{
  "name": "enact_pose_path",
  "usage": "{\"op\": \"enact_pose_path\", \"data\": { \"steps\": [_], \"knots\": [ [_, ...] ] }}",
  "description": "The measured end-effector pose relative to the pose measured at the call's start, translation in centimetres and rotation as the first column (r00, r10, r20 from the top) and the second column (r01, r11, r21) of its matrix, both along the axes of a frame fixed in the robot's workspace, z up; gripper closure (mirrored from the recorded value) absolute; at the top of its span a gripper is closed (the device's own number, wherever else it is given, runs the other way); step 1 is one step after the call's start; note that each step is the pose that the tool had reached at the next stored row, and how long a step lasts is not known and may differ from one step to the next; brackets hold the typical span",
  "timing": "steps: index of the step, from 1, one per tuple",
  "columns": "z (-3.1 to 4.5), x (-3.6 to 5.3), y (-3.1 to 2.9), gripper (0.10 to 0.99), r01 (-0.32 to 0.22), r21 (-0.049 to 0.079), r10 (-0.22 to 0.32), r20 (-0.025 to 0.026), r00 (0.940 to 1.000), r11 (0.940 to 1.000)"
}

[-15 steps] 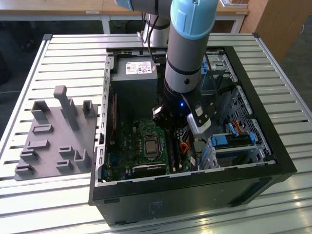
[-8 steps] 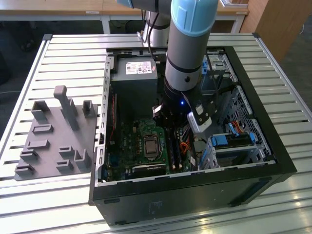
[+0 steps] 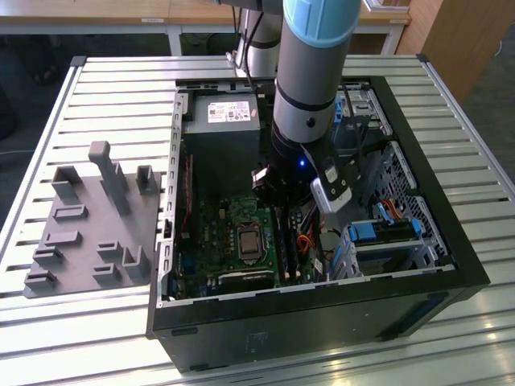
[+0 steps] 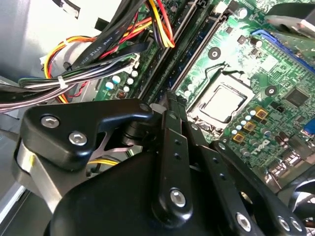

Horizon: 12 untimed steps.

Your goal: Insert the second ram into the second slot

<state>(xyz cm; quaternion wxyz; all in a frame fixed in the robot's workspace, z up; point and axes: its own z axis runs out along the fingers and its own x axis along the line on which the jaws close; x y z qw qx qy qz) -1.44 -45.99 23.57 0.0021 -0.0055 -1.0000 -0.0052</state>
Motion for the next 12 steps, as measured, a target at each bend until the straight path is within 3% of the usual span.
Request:
{"op": "enact_pose_path", "data": {
  "steps": [12],
  "knots": [
    [0.37, 0.0, 0.0, 0.98, 0.0, 0.0, 0.0, -0.0001, 1.0, 1.0]
  ]
}}
